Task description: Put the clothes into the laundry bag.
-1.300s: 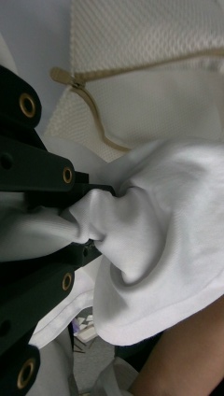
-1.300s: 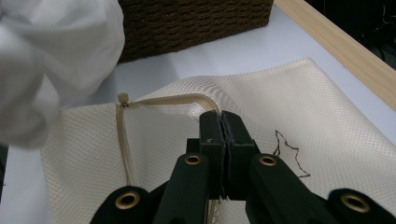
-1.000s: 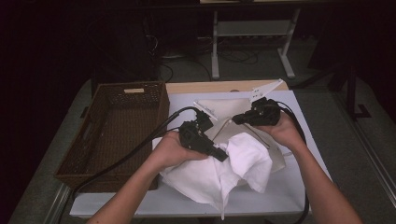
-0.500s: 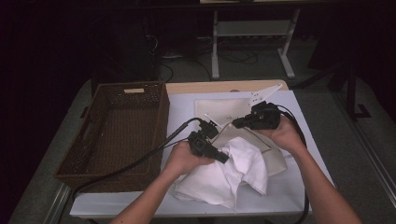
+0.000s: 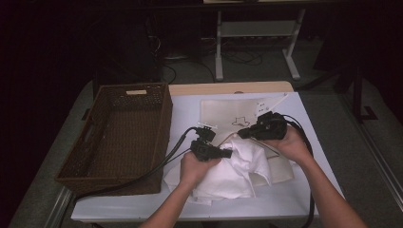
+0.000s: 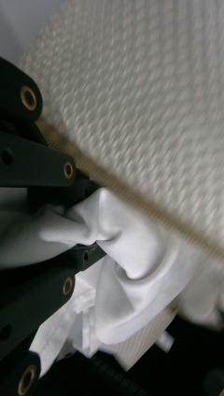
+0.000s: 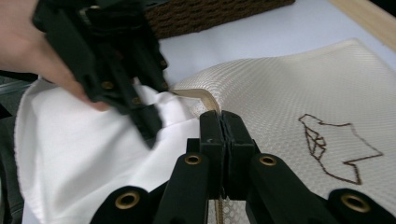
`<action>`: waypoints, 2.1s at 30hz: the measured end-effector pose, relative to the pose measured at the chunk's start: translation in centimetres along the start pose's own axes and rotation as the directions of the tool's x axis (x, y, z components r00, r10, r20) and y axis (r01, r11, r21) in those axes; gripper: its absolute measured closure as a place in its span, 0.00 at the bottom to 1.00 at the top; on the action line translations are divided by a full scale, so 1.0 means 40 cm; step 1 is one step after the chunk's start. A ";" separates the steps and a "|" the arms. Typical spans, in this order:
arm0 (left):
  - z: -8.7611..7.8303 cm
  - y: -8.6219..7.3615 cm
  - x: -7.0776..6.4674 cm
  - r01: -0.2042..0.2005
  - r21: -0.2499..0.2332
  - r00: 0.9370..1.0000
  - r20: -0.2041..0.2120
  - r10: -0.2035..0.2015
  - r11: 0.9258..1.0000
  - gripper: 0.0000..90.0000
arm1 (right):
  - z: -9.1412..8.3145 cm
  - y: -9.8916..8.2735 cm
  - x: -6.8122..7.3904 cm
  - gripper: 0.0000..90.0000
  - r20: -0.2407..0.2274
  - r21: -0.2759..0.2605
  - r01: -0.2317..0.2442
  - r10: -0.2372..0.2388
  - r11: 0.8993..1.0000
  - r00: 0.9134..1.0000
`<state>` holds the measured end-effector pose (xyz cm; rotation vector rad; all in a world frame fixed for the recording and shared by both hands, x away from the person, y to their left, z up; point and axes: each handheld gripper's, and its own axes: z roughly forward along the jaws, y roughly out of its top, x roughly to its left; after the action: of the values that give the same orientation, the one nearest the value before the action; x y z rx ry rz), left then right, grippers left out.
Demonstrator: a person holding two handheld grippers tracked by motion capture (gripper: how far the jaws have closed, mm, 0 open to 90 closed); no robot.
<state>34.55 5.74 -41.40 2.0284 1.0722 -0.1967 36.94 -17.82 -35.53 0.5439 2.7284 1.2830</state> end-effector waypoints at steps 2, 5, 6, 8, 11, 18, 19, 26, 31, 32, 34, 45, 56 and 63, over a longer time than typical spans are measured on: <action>0.010 -0.005 0.008 0.012 -0.001 1.000 -0.004 -0.012 1.000 0.81 | 0.009 -0.008 0.003 0.97 -0.005 0.012 -0.008 0.008 1.000 1.000; 0.009 -0.007 0.011 0.008 0.003 1.000 -0.016 -0.008 1.000 0.76 | 0.024 -0.024 0.004 0.97 -0.014 0.025 -0.018 0.018 1.000 1.000; 0.006 -0.006 0.007 -0.006 0.012 1.000 -0.023 0.006 1.000 0.72 | 0.027 -0.030 0.004 0.97 -0.018 0.025 -0.026 0.027 0.999 0.999; -0.005 -0.002 -0.003 -0.026 0.033 1.000 -0.016 0.026 0.999 0.65 | 0.029 -0.036 0.003 0.97 -0.023 0.025 -0.032 0.032 0.999 0.999; -0.027 0.006 -0.019 -0.055 0.066 0.998 0.003 0.055 0.996 0.53 | 0.027 -0.037 0.005 0.97 -0.023 0.023 -0.030 0.031 0.999 0.999; -0.093 -0.012 -0.038 -0.094 0.088 0.996 0.020 0.092 0.992 0.42 | 0.016 -0.033 0.009 0.97 -0.012 0.024 -0.015 0.016 1.000 1.000; -0.095 -0.017 -0.038 -0.088 0.092 0.996 0.021 0.087 0.992 0.41 | 0.016 -0.033 0.010 0.97 -0.012 0.024 -0.018 0.018 1.000 1.000; -0.068 -0.063 -0.034 -0.046 0.119 0.998 0.048 0.040 0.992 0.35 | 0.027 -0.026 0.022 0.97 -0.014 0.030 0.003 -0.002 1.000 1.000; -0.020 -0.089 -0.030 -0.081 0.134 0.996 0.052 0.075 0.988 0.70 | 0.032 -0.023 0.027 0.97 -0.020 0.023 0.011 -0.010 1.000 1.000; -0.014 -0.093 -0.037 -0.102 0.116 0.994 0.056 0.096 0.988 0.80 | 0.033 -0.022 0.028 0.97 -0.020 0.021 0.012 -0.012 1.000 1.000; -0.017 -0.093 -0.044 -0.108 0.085 0.992 0.070 0.102 0.991 0.88 | 0.033 -0.021 0.029 0.97 -0.020 0.015 0.013 -0.013 1.000 1.000; -0.055 -0.062 -0.094 -0.086 -0.018 0.991 0.102 0.088 0.996 0.91 | 0.031 -0.009 0.041 0.98 -0.028 0.000 0.031 -0.031 1.000 0.999; -0.007 -0.040 -0.020 -0.043 -0.072 0.999 -0.027 0.041 0.997 0.85 | 0.031 -0.025 0.047 0.98 -0.040 0.025 0.024 -0.023 0.999 0.999; -0.057 -0.043 -0.047 -0.142 -0.025 0.990 -0.018 0.142 0.990 0.53 | 0.028 -0.032 0.045 0.98 -0.035 0.011 0.018 -0.018 1.000 0.999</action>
<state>31.58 6.75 -40.04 2.0766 0.9312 -0.0921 35.16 -17.13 -37.08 0.5016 2.7641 1.2859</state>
